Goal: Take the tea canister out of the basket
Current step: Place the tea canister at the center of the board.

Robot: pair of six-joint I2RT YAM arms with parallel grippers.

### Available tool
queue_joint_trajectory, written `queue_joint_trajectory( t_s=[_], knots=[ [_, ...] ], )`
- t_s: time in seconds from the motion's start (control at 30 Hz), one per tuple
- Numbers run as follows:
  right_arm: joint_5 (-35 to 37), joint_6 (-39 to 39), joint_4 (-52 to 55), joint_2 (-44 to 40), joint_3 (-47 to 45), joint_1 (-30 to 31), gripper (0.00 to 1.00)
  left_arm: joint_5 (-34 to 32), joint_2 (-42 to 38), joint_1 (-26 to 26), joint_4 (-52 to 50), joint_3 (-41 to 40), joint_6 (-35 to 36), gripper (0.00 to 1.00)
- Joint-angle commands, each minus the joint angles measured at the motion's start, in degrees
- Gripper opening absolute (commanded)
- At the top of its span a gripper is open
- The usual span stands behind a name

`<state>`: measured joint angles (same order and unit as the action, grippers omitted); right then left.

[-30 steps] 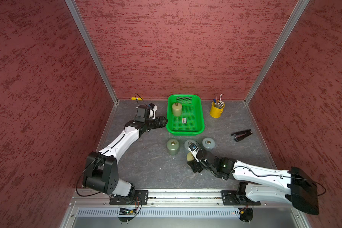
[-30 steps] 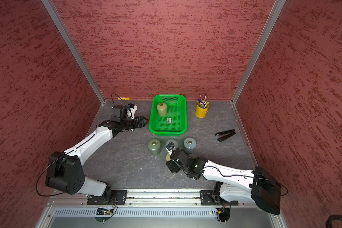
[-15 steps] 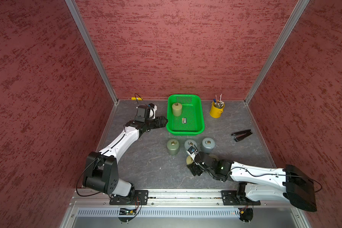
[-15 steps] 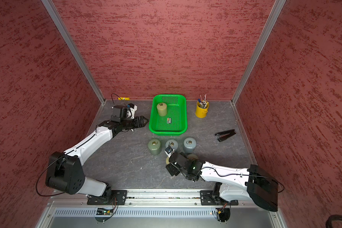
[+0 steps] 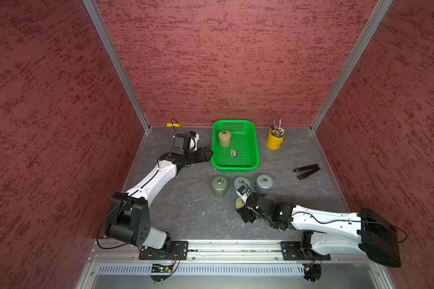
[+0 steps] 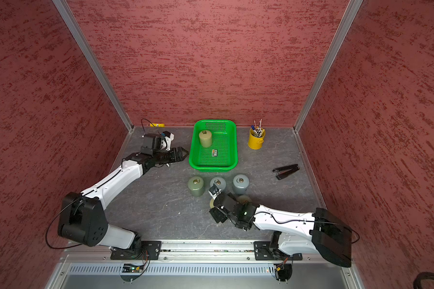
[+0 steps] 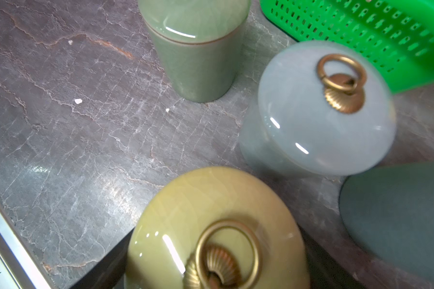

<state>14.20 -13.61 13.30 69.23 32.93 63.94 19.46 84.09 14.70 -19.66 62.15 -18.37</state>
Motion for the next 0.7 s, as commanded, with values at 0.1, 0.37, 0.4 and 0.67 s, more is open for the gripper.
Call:
queue_joint_trajectory(
  t_s=[0.1, 0.37, 0.4, 0.67],
  knots=[
    [3.0, -0.7, -4.2, -0.3, 0.5, 0.8, 0.92, 0.4, 0.5, 0.0, 0.7, 1.0, 0.6, 0.89],
    [3.4, -0.6, -3.0, -0.7, 1.1, 0.9, 0.99, 0.4, 0.8, 0.0, 0.8, 1.0, 0.8, 0.89],
    [3.4, -0.4, -2.8, -1.1, 1.2, 0.9, 0.99, 0.4, 0.8, -0.1, 0.8, 1.0, 0.8, 0.89],
    [4.2, 3.0, 2.7, -6.5, 5.6, 1.3, 0.99, 0.7, 0.4, -0.4, 0.9, 1.1, 0.6, 0.9]
  ],
)
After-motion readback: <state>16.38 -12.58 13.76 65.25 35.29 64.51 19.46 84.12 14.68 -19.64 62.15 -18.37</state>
